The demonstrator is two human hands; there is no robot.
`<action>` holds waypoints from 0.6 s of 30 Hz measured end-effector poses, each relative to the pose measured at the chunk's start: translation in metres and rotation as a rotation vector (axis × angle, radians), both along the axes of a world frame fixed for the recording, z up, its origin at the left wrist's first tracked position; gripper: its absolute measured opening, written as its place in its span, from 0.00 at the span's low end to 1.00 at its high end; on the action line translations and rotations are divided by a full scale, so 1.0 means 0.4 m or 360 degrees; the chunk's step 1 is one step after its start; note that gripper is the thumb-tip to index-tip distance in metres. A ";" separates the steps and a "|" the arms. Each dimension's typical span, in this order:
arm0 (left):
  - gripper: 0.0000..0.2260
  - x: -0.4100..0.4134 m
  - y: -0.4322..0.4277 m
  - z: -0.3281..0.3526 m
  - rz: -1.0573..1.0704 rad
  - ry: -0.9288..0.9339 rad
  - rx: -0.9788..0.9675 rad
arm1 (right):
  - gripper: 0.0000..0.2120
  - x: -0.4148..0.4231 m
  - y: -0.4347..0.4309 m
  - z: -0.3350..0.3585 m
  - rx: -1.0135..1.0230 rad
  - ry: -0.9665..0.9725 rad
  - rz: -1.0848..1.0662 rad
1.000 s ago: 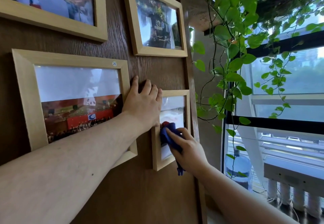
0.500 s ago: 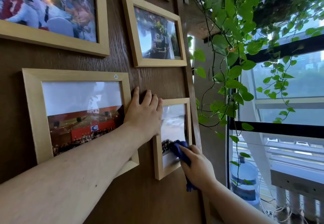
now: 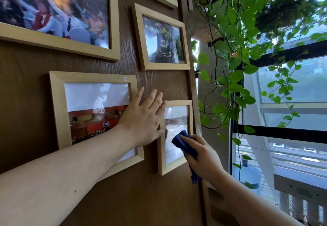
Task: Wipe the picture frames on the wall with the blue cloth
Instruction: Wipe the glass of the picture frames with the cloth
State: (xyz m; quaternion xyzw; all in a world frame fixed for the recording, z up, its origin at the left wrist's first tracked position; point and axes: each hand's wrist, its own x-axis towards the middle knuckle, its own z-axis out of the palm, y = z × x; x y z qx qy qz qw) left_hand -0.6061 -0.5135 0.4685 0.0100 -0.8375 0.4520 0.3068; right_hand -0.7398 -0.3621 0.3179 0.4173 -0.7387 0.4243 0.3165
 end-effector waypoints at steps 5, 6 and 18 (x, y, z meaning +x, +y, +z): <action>0.37 0.140 0.013 0.037 -0.0076 0.0082 -0.0027 | 0.23 0.043 -0.024 0.094 -0.0121 0.0107 0.0030; 0.37 0.164 0.012 0.047 -0.0073 0.0093 -0.0025 | 0.23 0.054 -0.034 0.113 -0.0148 0.0131 0.0036; 0.40 0.466 -0.110 0.141 0.0348 0.0273 0.0119 | 0.26 0.316 -0.244 0.317 -0.0259 0.0565 0.0295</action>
